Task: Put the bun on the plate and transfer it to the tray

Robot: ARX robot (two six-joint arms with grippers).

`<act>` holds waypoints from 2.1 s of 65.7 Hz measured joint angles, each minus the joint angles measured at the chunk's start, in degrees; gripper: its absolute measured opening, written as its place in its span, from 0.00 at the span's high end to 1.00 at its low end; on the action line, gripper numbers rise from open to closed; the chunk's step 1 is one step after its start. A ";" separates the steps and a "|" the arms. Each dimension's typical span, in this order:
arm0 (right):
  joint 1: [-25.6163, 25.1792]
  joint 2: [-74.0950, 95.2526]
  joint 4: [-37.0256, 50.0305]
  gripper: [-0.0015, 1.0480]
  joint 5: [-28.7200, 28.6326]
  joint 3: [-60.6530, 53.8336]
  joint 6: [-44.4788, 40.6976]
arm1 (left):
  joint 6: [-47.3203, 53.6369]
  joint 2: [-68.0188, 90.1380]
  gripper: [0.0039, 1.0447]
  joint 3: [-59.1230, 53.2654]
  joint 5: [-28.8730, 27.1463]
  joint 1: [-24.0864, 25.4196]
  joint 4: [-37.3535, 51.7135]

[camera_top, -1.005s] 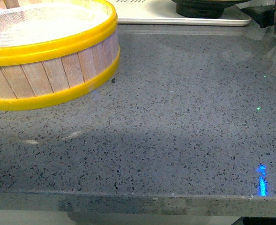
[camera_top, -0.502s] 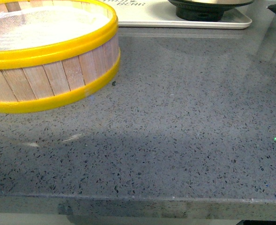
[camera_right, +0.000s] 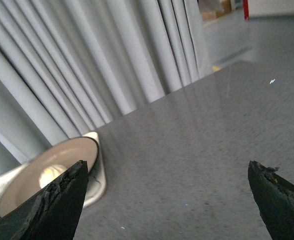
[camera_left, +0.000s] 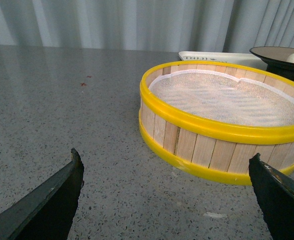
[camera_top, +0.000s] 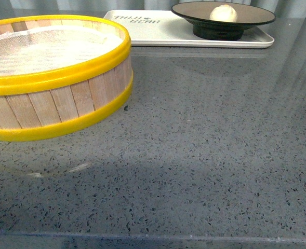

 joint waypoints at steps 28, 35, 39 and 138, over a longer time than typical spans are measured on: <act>8.57 -22.56 -6.25 0.51 -5.42 -17.81 -16.33 | 0.00 0.00 0.06 0.00 -0.02 0.00 0.00; 9.64 -25.42 -6.23 0.73 -5.33 -21.29 -16.24 | 0.00 0.00 0.06 0.00 0.00 0.00 0.00; 9.64 -27.10 -6.25 0.85 -5.16 -22.64 -16.22 | 0.00 0.00 0.06 0.00 0.00 0.00 0.00; 9.68 -58.62 -28.41 0.83 -5.18 -31.52 -15.82 | 0.00 -0.02 0.06 0.00 0.00 0.00 0.00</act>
